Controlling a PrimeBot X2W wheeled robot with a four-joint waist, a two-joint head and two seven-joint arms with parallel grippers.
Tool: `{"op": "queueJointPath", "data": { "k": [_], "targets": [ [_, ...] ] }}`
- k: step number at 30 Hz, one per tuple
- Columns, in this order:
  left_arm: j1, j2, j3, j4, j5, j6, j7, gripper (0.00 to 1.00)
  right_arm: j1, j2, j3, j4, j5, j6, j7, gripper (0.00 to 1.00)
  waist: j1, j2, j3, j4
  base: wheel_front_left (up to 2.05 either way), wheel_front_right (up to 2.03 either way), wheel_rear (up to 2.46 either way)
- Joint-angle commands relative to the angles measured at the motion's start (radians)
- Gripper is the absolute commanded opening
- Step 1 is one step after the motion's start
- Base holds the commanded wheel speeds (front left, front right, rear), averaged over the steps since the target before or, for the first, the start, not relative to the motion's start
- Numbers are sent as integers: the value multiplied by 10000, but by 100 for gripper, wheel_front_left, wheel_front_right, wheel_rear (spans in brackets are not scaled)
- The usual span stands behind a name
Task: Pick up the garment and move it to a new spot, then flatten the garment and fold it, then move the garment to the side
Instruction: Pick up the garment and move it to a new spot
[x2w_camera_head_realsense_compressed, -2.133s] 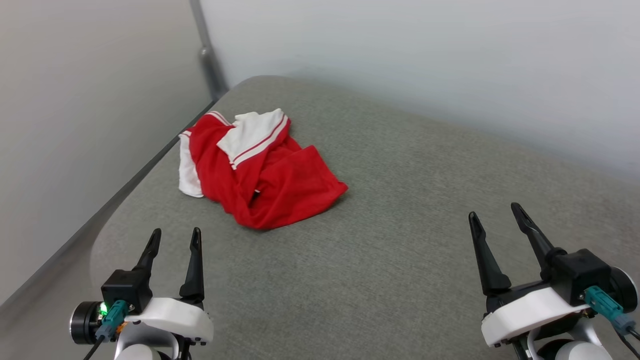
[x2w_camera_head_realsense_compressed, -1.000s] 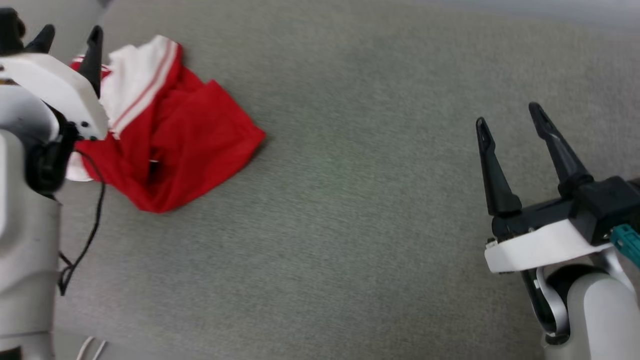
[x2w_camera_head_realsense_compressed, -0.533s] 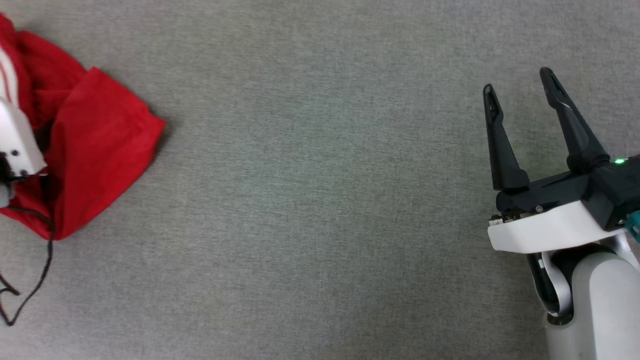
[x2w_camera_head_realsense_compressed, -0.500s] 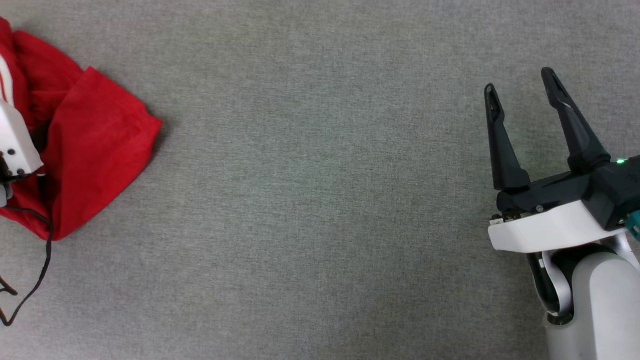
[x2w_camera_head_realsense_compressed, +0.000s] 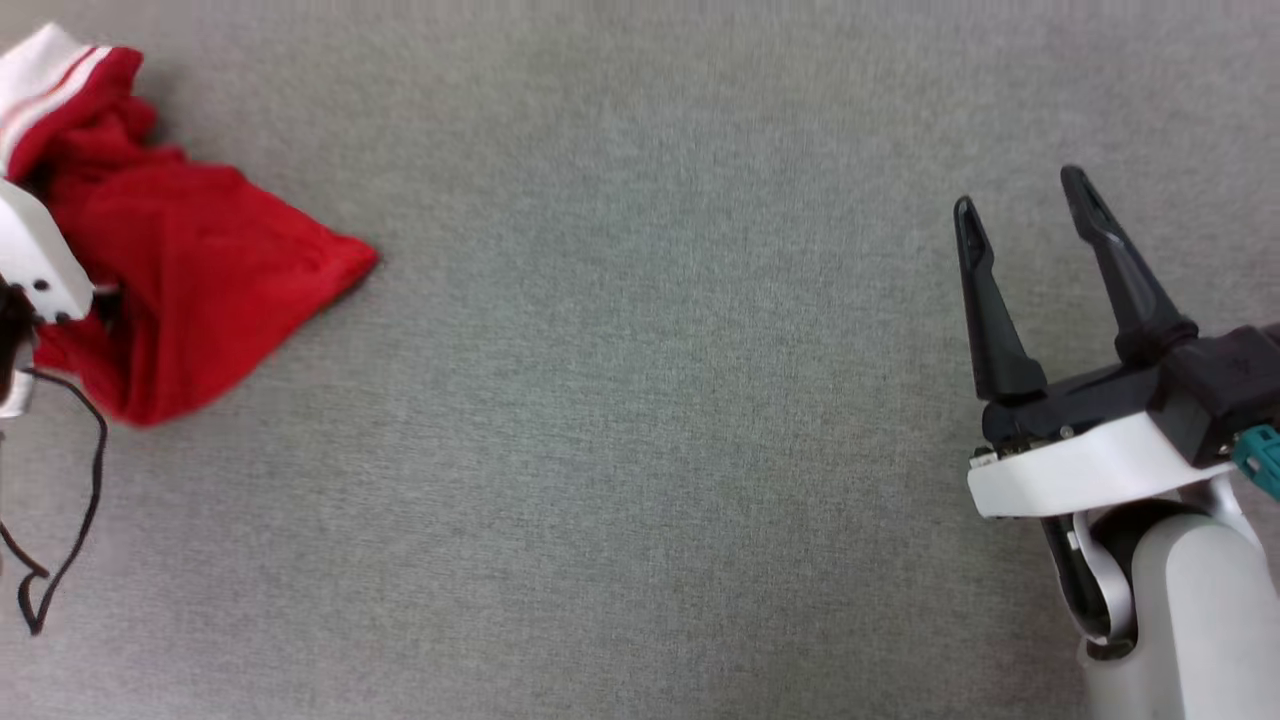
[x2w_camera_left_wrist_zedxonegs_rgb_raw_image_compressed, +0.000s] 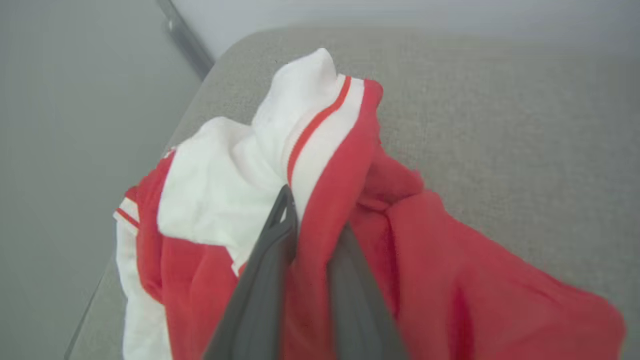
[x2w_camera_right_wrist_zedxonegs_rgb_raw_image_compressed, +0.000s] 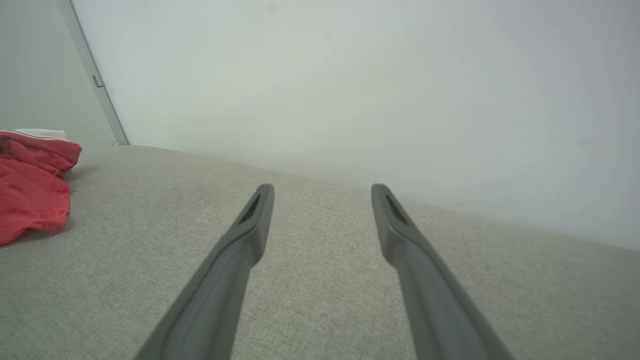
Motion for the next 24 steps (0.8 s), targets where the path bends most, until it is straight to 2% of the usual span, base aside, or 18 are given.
{"op": "queueJointPath", "data": {
  "k": [1,7,12,18,24],
  "targets": [
    [-211,67,-40,-93,205,-33,-616,0,197,16,-49,55,100,-3,-67,100,-1,0,-533,41,0,0,0],
    [-503,-83,-112,-378,656,212,-2700,0,617,16,-205,244,446,-3,-217,100,-1,0,-1608,-85,0,0,0],
    [-303,-350,-69,-819,764,477,-3887,0,983,16,-277,350,695,-3,-262,100,-1,0,-2419,-508,0,0,0],
    [652,-684,13,-1833,676,895,-4487,0,1408,17,-347,429,910,-3,-277,100,-1,0,-3143,-1371,0,0,0],
    [2286,-1198,-83,-3540,456,1441,-4129,0,1815,15,-382,495,1003,-3,-153,100,-1,0,-3650,-2353,0,0,0]
  ]
}}
